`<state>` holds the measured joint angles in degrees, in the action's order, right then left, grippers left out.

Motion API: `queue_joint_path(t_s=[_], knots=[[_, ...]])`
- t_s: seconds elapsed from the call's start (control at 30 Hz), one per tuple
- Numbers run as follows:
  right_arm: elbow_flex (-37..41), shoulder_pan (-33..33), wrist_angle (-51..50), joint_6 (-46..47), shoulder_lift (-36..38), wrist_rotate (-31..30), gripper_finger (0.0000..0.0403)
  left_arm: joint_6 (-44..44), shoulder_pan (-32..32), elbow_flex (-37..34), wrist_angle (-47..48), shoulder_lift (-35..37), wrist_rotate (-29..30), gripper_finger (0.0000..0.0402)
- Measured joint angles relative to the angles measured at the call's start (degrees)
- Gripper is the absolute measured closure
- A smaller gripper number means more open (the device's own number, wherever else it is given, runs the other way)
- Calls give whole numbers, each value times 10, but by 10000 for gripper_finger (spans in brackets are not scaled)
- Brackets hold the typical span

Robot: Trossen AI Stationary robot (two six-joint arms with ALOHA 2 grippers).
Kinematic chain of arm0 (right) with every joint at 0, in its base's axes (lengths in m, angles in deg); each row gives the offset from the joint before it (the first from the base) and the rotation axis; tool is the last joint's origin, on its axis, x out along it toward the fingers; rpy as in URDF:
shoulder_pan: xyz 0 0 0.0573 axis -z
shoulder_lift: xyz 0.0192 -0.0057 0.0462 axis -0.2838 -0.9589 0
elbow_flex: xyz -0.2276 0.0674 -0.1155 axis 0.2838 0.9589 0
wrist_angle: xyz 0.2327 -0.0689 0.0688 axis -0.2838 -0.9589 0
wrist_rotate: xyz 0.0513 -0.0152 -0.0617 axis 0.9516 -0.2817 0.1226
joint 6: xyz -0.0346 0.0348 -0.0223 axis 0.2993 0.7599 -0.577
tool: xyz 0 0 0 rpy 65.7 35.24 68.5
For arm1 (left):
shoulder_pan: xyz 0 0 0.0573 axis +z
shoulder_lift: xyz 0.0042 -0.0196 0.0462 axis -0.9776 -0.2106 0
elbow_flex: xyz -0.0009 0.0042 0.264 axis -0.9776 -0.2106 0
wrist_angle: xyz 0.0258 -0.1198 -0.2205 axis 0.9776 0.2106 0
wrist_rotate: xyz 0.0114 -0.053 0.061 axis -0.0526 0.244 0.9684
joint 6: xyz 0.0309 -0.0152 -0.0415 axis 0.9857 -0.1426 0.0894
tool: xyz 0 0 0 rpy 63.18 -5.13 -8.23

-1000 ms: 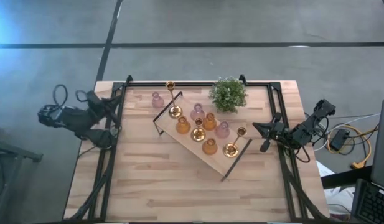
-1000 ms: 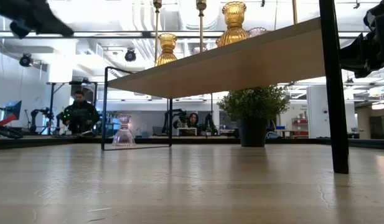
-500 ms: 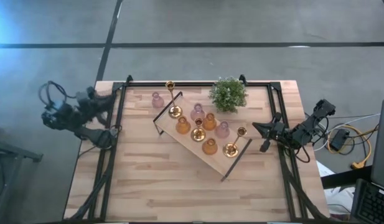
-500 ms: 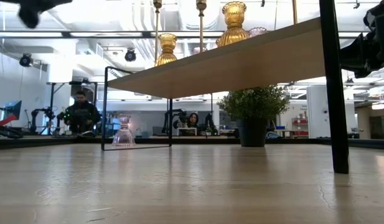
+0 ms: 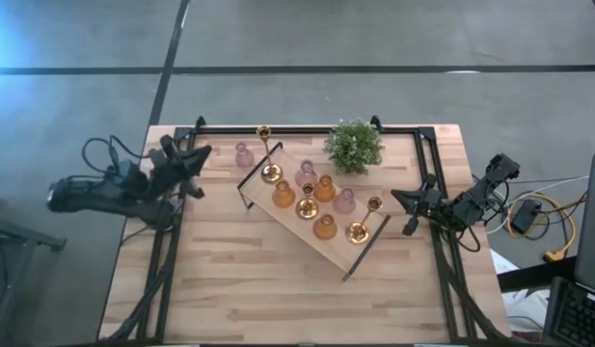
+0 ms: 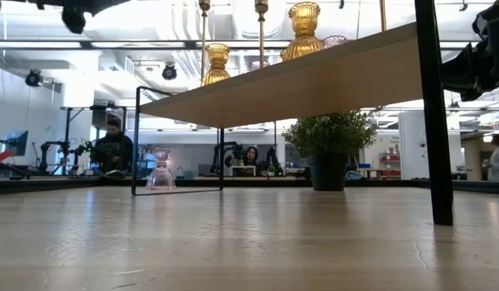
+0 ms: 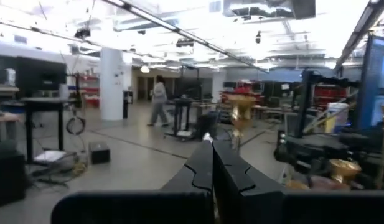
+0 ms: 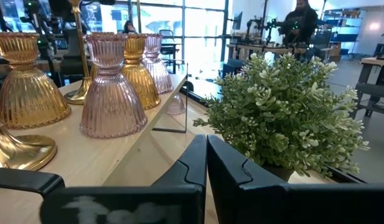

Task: Pick & Place candle stick holders
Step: Put the light pink glass candle holder on the shelf

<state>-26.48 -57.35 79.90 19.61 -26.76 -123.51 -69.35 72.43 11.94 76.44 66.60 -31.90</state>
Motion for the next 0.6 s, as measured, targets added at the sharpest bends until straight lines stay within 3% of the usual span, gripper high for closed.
queue_joint_path(t_s=[0.13,0.3,0.6], knots=[[0,0,0,0,0,0,394,-25,98,32,18,-21,-121,401],[0,0,0,0,0,0,394,-35,231,67,52,-44,-176,401],[0,0,0,0,0,0,394,-87,492,83,83,-139,-392,401]])
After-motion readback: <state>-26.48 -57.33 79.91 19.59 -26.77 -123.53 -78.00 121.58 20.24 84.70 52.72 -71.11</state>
